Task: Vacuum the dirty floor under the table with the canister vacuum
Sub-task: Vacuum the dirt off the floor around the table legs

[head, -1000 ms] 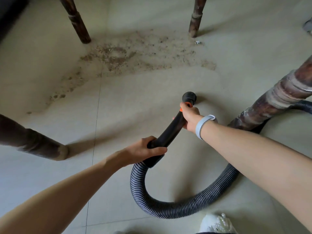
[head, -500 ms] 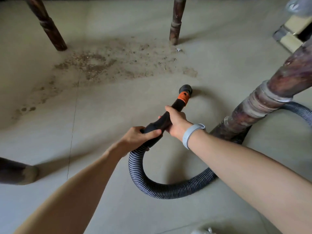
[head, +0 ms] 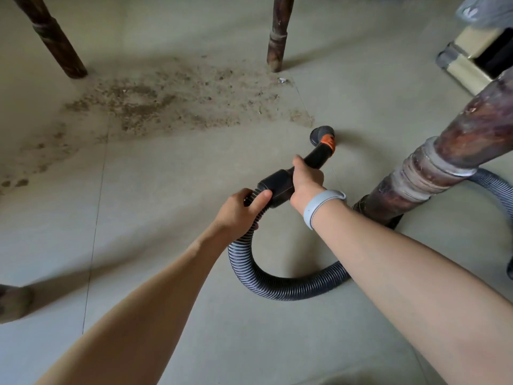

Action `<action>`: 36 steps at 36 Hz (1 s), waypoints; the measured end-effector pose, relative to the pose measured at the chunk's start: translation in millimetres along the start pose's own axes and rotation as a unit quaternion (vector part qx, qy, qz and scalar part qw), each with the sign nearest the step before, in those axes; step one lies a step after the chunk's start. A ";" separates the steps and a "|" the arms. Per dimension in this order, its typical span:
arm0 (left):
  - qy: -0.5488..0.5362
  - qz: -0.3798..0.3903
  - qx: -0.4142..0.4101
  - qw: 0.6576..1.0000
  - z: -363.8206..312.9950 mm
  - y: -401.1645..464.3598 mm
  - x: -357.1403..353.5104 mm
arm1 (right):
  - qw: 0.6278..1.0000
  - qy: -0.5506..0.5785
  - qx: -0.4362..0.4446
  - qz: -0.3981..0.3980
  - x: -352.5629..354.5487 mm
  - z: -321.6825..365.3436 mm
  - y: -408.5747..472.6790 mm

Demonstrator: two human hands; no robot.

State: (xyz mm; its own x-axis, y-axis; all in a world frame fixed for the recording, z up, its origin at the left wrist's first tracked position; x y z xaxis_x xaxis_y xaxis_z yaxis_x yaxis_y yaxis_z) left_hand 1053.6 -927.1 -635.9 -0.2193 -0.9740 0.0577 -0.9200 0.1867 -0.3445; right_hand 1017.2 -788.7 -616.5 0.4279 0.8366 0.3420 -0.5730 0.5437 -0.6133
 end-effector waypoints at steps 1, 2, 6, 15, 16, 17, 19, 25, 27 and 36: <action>0.017 -0.001 -0.008 1.000 -0.9 2.2 -1.7 | 1.000 -0.012 0.003 -0.014 -0.2 1.9 1.5; 0.031 -0.003 -0.016 0.999 -1.7 3.5 -3.6 | 0.999 -0.023 0.008 -0.025 -0.4 4.0 3.1; 0.035 -0.009 -0.010 0.999 0.0 3.1 -8.7 | 0.998 -0.046 0.018 -0.035 -1.9 9.3 8.9; 0.004 0.016 0.022 1.000 7.1 3.4 -11.6 | 0.998 -0.050 0.022 -0.008 -3.6 10.6 19.8; 0.000 0.018 0.023 1.000 5.7 4.3 -12.8 | 0.998 -0.055 0.023 -0.005 -2.5 13.1 20.8; -0.005 0.021 0.023 0.999 4.7 5.2 -13.7 | 0.998 -0.059 0.025 -0.003 -1.7 15.6 21.9; -0.023 0.027 0.026 0.999 2.9 6.3 -15.7 | 0.997 -0.066 0.029 -0.003 0.5 20.8 25.5; -0.025 0.023 0.008 0.999 -2.2 14.3 -19.8 | 0.998 -0.062 0.030 -0.010 1.9 34.4 36.8; -0.016 0.021 0.004 1.000 -4.6 19.3 -20.7 | 0.997 -0.064 0.031 -0.010 1.6 39.4 40.2; -0.006 0.025 0.010 1.000 -13.9 37.9 -23.3 | 0.992 -0.119 0.039 0.003 6.0 57.0 55.4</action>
State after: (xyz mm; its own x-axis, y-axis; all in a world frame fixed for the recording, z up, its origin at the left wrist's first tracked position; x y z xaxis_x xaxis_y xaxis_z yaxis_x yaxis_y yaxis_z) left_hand 1019.3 -895.5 -637.3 -0.2609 -0.9649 0.0296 -0.9016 0.2326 -0.3648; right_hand 948.2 -749.7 -607.9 0.2535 0.8264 0.5028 -0.6315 0.5351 -0.5612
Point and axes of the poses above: each hand's wrist, its own y-axis towards the middle knuckle, its own x-axis out of the back of the hand, z = x × y, the point moved 2 cm from there along y, towards the middle knuckle, and after that the axes turned 14 degrees about -y, right-handed, at the moved point
